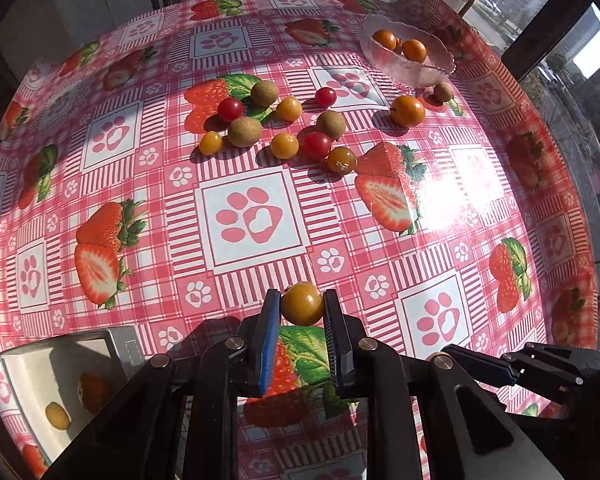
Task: Organize fruits
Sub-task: 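Grasp a yellow tomato with the right gripper while the left grasps another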
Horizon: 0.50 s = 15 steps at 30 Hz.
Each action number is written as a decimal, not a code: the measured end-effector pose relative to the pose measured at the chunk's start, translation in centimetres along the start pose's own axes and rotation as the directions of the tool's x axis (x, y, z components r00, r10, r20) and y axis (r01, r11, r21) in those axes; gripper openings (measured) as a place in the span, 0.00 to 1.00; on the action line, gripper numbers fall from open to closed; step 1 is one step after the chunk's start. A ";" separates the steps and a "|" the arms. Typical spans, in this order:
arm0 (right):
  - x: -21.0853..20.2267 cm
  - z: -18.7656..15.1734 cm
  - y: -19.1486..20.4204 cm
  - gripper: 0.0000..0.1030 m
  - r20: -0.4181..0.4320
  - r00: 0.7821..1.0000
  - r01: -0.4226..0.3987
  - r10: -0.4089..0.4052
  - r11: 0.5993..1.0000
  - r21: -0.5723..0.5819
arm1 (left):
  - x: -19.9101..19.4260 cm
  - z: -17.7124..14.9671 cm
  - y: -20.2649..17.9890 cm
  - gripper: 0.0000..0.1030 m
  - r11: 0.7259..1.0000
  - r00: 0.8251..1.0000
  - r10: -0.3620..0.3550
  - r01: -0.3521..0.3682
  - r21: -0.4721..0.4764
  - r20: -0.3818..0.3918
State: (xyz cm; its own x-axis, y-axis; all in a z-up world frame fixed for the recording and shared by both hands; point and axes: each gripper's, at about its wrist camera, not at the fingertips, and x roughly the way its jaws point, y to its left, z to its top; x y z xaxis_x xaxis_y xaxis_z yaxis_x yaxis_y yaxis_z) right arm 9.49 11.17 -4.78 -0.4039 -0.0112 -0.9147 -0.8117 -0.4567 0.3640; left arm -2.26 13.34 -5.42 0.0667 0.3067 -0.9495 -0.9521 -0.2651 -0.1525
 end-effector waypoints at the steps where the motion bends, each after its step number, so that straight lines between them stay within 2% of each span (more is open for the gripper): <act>1: -0.2 -0.1 0.1 0.25 -0.002 1.000 0.000 0.000 1.000 0.002 | -0.4 -0.6 0.3 0.22 1.000 1.000 0.001 -0.001 -0.004 0.001; 15: -3.1 -2.2 2.6 0.25 -0.011 1.000 0.014 -0.014 1.000 -0.011 | -6.2 -6.1 3.2 0.22 0.997 0.999 0.006 -0.004 -0.072 0.037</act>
State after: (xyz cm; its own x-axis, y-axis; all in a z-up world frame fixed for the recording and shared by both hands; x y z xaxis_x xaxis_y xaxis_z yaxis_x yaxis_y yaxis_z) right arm 9.59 8.11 -1.35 -0.3879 -0.0149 -0.9216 -0.8126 -0.4663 0.3496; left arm -3.92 5.03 -1.65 0.0495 0.3386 -0.9396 -0.9282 -0.3318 -0.1685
